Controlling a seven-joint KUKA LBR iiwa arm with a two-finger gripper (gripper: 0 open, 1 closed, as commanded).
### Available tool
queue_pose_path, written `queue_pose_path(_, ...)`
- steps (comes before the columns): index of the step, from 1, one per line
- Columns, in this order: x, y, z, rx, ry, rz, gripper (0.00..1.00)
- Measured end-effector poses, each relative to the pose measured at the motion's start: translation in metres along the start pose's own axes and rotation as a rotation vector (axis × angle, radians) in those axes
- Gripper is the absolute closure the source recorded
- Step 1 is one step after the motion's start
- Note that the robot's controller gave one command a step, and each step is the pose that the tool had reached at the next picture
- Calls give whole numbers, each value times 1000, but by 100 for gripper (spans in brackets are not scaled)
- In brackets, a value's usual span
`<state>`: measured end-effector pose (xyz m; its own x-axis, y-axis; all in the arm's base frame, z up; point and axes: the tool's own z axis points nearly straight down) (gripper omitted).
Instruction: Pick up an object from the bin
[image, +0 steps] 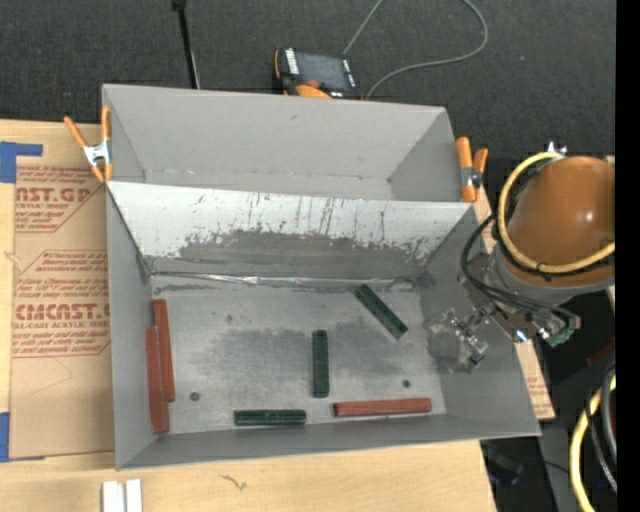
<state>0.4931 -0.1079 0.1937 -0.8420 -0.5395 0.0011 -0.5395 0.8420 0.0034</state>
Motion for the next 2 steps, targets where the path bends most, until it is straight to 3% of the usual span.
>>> queue_pose_path(1,0,-1,-2,3,-3,2,0)
queue_pose_path(2,-88,-7,48,2,-6,-105,0)
